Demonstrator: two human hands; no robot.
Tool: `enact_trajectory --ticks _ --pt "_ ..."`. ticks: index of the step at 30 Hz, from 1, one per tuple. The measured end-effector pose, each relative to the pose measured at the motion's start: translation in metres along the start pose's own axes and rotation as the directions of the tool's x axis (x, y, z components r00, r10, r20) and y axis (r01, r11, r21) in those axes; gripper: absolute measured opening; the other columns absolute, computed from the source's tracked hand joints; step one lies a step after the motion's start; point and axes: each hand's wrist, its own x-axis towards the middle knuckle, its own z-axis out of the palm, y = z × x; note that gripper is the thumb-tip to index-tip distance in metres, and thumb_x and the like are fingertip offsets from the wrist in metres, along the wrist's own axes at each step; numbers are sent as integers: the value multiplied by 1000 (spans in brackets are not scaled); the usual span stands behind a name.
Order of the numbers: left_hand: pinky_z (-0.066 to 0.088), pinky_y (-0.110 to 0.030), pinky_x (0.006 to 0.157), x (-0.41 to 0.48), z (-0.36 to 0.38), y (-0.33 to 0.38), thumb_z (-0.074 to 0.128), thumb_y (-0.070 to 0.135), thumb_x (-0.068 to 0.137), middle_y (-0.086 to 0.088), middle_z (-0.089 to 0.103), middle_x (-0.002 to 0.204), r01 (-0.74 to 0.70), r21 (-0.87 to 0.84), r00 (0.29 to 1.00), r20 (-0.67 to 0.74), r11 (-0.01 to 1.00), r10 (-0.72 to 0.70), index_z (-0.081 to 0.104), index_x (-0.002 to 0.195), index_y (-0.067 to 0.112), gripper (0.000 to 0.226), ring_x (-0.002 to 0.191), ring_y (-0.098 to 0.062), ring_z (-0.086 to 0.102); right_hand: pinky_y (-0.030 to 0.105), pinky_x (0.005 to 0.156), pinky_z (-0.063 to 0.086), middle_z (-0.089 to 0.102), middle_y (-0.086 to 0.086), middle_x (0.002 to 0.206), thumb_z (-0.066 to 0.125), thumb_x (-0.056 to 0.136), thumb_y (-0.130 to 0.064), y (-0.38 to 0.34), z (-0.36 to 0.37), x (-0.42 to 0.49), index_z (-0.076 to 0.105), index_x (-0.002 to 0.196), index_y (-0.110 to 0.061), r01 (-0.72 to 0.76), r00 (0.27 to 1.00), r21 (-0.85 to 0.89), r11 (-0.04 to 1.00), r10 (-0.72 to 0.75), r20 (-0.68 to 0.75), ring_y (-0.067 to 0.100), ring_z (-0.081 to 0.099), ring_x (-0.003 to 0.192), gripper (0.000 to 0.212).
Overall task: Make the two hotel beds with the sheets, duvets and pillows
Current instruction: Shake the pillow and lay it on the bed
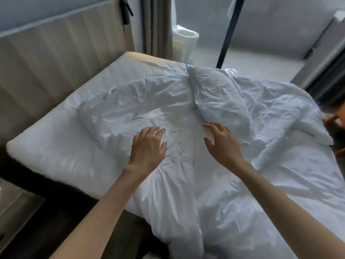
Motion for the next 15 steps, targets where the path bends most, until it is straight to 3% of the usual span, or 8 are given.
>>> enact_trajectory --ticks 8,15 --pt "34 -37 103 101 36 6 53 30 95 0 50 139 -218 -26 968 123 976 220 46 141 20 48 128 -24 44 46 102 38 45 4 145 61 90 -22 62 7 42 50 138 -19 -368 929 0 930 367 -49 30 43 129 49" --pt "35 -38 104 175 100 39 50 29 96 -1 43 145 -287 -95 914 270 953 302 37 146 20 52 130 -23 42 49 104 39 34 6 152 61 91 -29 125 35 94 41 144 -21 -463 886 -18 886 463 26 33 37 132 57"
